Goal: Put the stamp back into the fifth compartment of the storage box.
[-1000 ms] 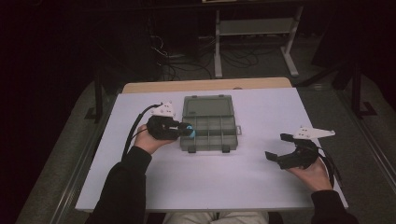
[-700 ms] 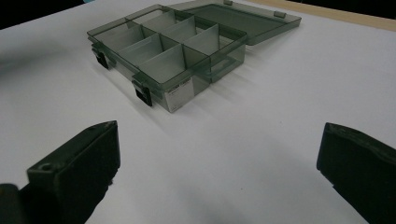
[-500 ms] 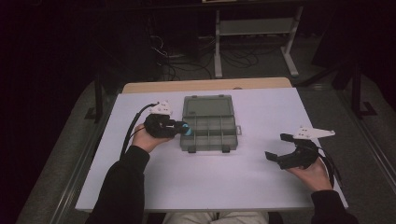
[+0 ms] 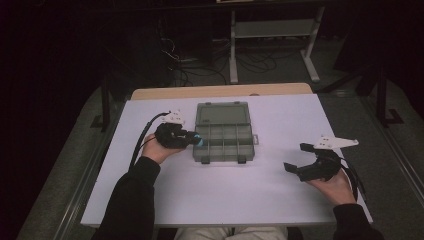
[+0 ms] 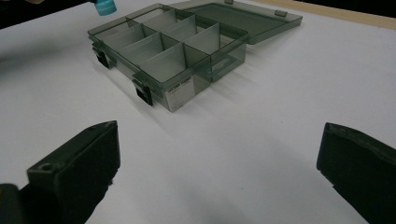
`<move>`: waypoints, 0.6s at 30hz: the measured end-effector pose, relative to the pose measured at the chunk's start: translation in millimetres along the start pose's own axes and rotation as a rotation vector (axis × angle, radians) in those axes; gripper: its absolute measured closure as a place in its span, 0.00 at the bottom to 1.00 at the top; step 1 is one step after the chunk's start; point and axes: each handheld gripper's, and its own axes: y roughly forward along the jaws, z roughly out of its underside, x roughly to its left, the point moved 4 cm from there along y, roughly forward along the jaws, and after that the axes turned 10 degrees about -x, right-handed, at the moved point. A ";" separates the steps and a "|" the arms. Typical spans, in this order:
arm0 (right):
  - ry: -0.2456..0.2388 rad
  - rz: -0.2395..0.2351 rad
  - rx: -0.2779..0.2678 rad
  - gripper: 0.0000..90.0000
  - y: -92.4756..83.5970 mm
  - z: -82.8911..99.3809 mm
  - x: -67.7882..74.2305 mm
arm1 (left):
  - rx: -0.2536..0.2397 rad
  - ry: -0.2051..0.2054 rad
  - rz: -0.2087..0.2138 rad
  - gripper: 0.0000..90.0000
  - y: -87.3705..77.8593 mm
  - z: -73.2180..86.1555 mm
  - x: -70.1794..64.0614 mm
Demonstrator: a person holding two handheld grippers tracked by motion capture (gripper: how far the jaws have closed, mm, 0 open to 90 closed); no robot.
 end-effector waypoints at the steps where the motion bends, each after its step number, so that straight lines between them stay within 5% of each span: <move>1: 0.000 0.000 0.000 0.00 0.0 0.0 0.0 | 0.001 -0.001 0.001 0.81 0.3 0.5 0.3; 17: -0.001 0.000 0.000 0.00 -0.2 0.0 -0.1 | 0.040 0.004 0.024 0.80 12.2 6.9 -1.0; 18: -0.001 -0.001 -0.001 0.00 -0.3 -0.1 0.1 | 0.039 0.001 0.020 0.72 11.8 6.5 -0.9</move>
